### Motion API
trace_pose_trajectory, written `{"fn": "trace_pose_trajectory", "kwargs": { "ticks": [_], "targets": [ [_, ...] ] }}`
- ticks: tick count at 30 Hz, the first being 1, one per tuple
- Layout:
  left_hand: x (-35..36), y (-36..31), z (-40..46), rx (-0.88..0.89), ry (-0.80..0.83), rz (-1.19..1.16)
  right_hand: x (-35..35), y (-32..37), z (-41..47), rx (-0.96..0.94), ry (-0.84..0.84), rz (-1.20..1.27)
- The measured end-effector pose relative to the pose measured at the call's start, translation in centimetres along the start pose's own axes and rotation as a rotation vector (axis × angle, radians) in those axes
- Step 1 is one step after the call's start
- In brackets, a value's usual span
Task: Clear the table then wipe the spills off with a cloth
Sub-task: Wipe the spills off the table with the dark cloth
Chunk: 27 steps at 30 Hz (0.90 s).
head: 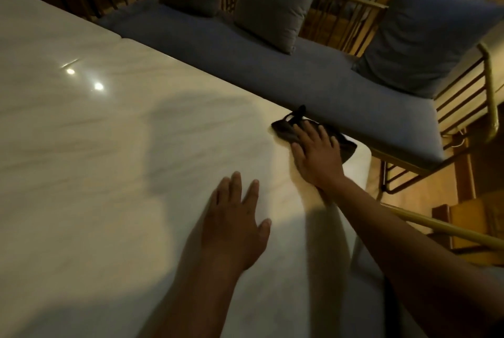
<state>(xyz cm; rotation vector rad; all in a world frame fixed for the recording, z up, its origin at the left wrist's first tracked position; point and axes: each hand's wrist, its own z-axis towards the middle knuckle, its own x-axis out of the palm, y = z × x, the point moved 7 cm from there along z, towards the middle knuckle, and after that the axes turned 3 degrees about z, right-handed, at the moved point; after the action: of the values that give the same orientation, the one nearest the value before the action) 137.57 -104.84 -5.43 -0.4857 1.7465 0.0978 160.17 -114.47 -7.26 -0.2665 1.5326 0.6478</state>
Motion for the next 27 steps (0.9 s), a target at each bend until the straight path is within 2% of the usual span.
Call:
{"fn": "trace_pose_trajectory", "kwargs": {
  "ticks": [4,6,8,11,13,16,18,20,23,25,27],
  "targets": [
    [0.4,0.2,0.3,0.001,-0.004,0.007,0.4,4.2,-8.5,-0.301,0.128,0.092],
    [0.4,0.3,0.5,0.003,0.006,0.01,0.0,2.9,-8.7,-0.332,0.124,0.071],
    [0.3,0.3,0.2,0.013,0.021,0.019,-0.7,-0.3,-5.8,-0.213,0.034,0.032],
    [0.4,0.1,-1.0,0.021,0.034,0.031,-1.2,-4.1,-1.6,0.032,0.029,-0.003],
    [0.8,0.0,-2.1,0.028,0.027,0.03,-1.2,-3.4,-2.3,0.061,0.014,0.008],
    [1.1,-0.3,-3.2,0.02,-0.001,0.04,-0.5,0.3,-9.0,-0.11,0.033,0.055],
    [1.0,-0.6,-3.8,0.02,-0.001,0.04,0.2,2.1,-14.1,-0.256,0.126,0.052],
    [1.1,-0.9,-4.9,0.041,0.019,0.032,-0.2,1.2,-14.4,-0.315,0.139,0.029],
    [1.4,-0.7,-6.9,0.066,0.061,0.046,-1.6,-2.3,-8.5,-0.113,0.015,-0.026],
    [1.6,-0.4,-8.0,0.077,0.062,0.038,-1.5,-3.7,-5.0,0.065,0.034,-0.035],
    [1.8,0.0,-9.2,0.081,0.053,0.019,-1.0,-2.4,-5.0,0.099,0.018,-0.032]
  ]
}}
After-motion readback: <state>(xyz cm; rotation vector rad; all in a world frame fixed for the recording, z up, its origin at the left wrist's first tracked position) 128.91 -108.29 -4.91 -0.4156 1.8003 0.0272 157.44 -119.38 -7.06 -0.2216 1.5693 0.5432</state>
